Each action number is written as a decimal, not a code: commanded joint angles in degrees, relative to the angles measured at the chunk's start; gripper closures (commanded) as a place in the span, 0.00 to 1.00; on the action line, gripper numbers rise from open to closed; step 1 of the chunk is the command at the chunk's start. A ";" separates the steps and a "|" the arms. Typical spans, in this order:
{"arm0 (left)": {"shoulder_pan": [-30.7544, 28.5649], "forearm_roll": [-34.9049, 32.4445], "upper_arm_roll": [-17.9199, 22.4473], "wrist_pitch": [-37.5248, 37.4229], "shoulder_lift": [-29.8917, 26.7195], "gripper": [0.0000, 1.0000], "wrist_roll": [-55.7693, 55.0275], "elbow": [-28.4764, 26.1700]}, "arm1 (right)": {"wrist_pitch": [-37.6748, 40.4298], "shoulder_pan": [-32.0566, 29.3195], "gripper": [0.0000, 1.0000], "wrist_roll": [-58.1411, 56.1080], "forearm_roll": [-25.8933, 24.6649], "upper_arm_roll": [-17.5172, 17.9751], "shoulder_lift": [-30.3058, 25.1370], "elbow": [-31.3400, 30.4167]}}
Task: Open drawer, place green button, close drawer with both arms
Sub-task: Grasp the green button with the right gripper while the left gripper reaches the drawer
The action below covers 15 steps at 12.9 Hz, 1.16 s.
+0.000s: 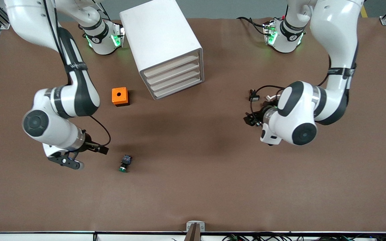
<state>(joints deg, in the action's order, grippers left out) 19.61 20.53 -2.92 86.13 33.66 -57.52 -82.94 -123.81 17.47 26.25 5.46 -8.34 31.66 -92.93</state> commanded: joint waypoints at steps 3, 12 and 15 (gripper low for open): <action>3.15 12.23 0.20 -0.70 8.26 0.00 -24.69 8.23 | -5.91 3.97 0.00 4.16 0.78 -0.54 7.09 1.35; 6.93 33.25 0.02 -0.70 18.28 0.00 -56.63 8.32 | -11.62 6.17 0.00 8.46 1.22 -0.54 13.60 3.72; 8.95 35.63 -0.07 -1.05 20.65 0.04 -60.60 8.32 | -12.76 6.17 0.06 8.73 1.13 -0.54 15.01 4.16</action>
<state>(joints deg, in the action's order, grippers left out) 27.36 54.62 -3.05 86.23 52.56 -115.18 -76.38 -136.11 23.29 34.06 5.91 -8.46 45.06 -90.68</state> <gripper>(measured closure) 0.004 0.022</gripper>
